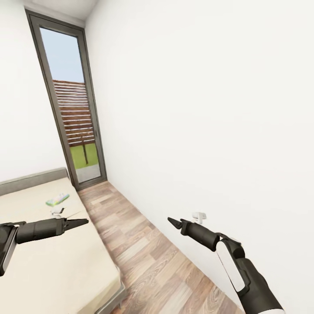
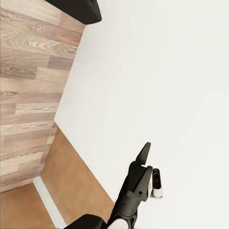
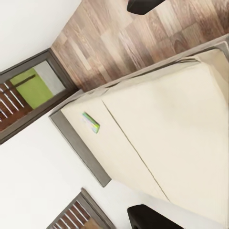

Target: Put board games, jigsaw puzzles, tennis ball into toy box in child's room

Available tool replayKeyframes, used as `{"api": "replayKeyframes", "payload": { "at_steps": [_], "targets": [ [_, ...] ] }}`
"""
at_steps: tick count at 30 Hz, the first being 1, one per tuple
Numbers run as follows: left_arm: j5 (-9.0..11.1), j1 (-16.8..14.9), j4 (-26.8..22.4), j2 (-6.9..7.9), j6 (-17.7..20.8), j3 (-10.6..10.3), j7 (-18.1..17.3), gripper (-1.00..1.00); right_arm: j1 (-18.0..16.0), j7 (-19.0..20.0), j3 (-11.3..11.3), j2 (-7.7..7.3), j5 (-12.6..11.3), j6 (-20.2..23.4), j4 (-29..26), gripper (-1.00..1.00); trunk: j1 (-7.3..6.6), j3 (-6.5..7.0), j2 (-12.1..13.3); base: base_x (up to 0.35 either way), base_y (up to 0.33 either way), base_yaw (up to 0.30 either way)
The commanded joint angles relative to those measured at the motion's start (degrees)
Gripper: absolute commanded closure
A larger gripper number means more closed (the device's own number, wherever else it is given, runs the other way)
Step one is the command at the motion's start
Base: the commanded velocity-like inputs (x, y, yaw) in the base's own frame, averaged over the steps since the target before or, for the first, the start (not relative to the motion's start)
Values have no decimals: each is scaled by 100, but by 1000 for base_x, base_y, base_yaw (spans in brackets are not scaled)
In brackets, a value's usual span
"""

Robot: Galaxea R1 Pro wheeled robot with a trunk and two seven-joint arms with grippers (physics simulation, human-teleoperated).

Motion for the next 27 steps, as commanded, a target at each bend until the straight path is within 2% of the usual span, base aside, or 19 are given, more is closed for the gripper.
{"api": "replayKeyframes", "payload": {
  "at_steps": [1,8,27],
  "targets": [
    [-27,-4,-1,-3,60,2,-35,-100,0,-8,3,-5,-42,33,-1,-100,4,-2,-4,152,-235,286],
    [-26,-6,-1,1,60,8,-35,-100,-2,-8,3,-5,-38,33,8,-100,4,-2,-4,138,-153,286],
    [-26,-6,-1,-2,61,1,-35,-100,0,-8,3,-5,-45,33,14,-100,4,-2,-4,100,-75,287]
  ]
}}
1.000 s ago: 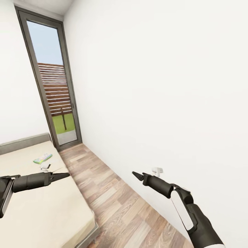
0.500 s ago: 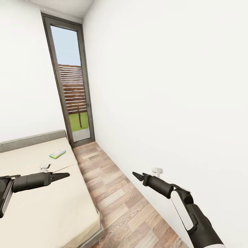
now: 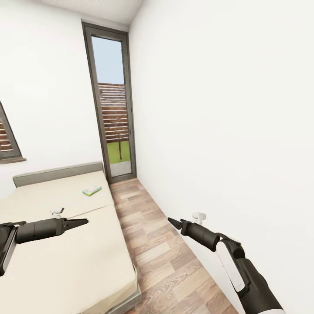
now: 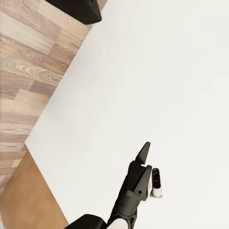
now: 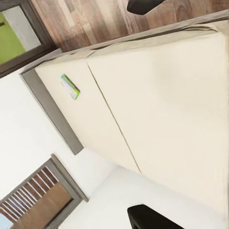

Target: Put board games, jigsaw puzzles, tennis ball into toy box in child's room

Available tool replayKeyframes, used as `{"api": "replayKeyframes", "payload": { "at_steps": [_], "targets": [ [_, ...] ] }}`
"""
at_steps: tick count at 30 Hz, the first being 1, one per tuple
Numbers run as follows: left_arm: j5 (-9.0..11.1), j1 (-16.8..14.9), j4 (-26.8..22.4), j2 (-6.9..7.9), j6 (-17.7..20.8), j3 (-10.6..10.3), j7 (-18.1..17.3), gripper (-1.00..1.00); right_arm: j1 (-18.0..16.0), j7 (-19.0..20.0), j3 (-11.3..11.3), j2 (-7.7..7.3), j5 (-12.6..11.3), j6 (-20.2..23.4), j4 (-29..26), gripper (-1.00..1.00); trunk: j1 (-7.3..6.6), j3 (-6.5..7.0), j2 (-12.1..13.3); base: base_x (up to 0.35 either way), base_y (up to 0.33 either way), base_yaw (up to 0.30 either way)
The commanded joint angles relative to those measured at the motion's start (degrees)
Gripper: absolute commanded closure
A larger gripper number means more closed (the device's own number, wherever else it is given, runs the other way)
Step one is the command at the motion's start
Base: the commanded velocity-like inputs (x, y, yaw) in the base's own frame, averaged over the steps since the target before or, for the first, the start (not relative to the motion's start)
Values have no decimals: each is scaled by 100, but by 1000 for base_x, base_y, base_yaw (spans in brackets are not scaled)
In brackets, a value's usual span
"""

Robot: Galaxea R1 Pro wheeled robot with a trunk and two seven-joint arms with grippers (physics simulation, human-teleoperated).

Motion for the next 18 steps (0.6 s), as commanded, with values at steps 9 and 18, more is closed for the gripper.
{"api": "replayKeyframes", "payload": {
  "at_steps": [9,18],
  "targets": [
    [-27,-2,0,-3,64,2,-35,-100,-1,-9,3,-4,-43,34,-3,-100,3,-3,-5,93,-72,286],
    [-27,-3,0,2,63,3,-35,-100,-1,-9,3,-4,-43,34,-3,-100,3,-3,-5,56,-142,287]
  ]
}}
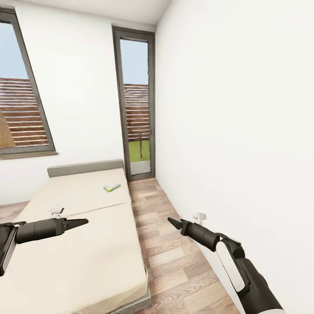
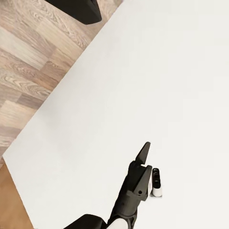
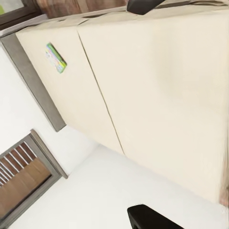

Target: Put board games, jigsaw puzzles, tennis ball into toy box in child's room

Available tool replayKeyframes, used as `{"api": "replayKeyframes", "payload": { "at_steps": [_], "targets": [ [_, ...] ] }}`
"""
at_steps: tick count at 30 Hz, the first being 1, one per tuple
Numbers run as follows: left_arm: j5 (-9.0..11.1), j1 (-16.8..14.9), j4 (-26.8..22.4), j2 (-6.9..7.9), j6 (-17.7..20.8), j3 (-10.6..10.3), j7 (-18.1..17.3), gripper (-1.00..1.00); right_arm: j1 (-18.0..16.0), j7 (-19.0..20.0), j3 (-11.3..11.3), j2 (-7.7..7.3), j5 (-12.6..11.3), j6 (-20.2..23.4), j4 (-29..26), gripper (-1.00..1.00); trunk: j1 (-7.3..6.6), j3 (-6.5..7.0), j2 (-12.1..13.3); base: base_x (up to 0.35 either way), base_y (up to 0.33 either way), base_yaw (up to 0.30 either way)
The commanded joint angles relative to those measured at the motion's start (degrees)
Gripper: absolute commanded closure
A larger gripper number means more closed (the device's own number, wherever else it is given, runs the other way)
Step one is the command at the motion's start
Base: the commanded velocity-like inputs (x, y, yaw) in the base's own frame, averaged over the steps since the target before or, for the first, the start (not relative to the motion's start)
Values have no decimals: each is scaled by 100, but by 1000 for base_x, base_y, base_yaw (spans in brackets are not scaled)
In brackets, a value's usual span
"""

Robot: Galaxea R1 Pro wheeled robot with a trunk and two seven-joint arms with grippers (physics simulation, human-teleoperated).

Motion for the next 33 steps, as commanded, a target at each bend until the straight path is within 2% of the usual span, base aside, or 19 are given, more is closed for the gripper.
{"api": "replayKeyframes", "payload": {
  "at_steps": [1,14,22,33],
  "targets": [
    [-27,-4,-1,-2,62,4,-34,-100,0,-8,4,-5,-43,32,-3,-100,2,-3,-4,10,-262,286],
    [-27,-4,-1,-8,65,6,-34,-100,0,-46,26,-5,-42,28,-4,-100,2,-3,-4,64,-139,286],
    [-30,-3,-1,-6,65,6,-34,-100,0,-507,244,-5,-52,-68,-1,-100,2,-3,-4,86,-90,287],
    [-29,-3,-1,-7,65,5,-34,-100,0,-595,275,-3,-61,-129,-2,-100,2,-3,-4,87,-89,286]
  ]
}}
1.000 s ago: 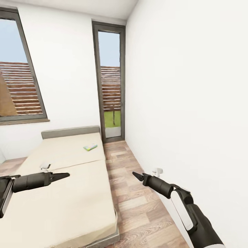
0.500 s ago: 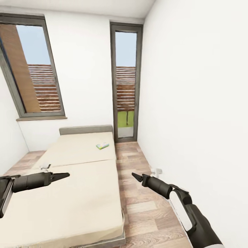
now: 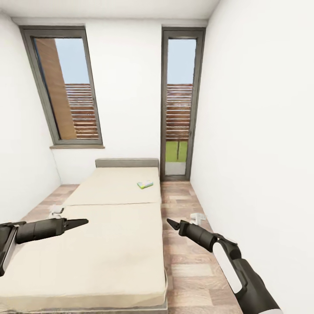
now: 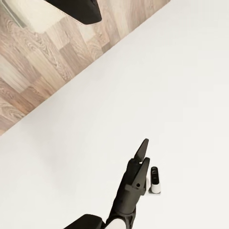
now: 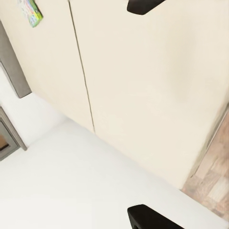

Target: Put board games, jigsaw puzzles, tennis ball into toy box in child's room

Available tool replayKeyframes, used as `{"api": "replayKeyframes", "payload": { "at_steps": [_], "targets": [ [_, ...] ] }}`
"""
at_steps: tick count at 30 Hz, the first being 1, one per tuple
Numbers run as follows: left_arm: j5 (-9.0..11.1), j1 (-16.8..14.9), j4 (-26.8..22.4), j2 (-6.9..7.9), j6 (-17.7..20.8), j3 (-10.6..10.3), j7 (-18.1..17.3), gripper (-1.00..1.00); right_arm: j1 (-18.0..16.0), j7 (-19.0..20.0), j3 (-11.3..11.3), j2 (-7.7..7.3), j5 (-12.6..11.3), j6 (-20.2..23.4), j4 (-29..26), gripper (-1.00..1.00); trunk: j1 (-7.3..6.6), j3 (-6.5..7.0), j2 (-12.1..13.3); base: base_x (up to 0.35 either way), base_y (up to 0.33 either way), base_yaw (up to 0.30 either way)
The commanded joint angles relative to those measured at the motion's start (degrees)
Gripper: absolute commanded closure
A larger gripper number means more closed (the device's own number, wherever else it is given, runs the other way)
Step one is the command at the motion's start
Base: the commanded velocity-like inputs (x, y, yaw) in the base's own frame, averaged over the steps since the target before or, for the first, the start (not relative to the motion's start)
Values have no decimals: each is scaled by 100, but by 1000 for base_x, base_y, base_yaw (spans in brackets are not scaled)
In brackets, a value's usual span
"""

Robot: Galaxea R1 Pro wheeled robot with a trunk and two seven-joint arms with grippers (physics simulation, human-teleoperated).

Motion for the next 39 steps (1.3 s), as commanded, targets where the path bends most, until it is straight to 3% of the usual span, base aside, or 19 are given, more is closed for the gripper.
{"api": "replayKeyframes", "payload": {
  "at_steps": [1,39],
  "targets": [
    [-30,-4,0,0,60,5,-35,-100,-1,-6,4,-4,-37,26,-3,-100,3,-2,-4,87,-89,286],
    [-39,-7,0,-9,60,-9,-35,-100,-9,-16,57,81,-28,23,138,-100,3,-2,-4,90,-93,286]
  ]
}}
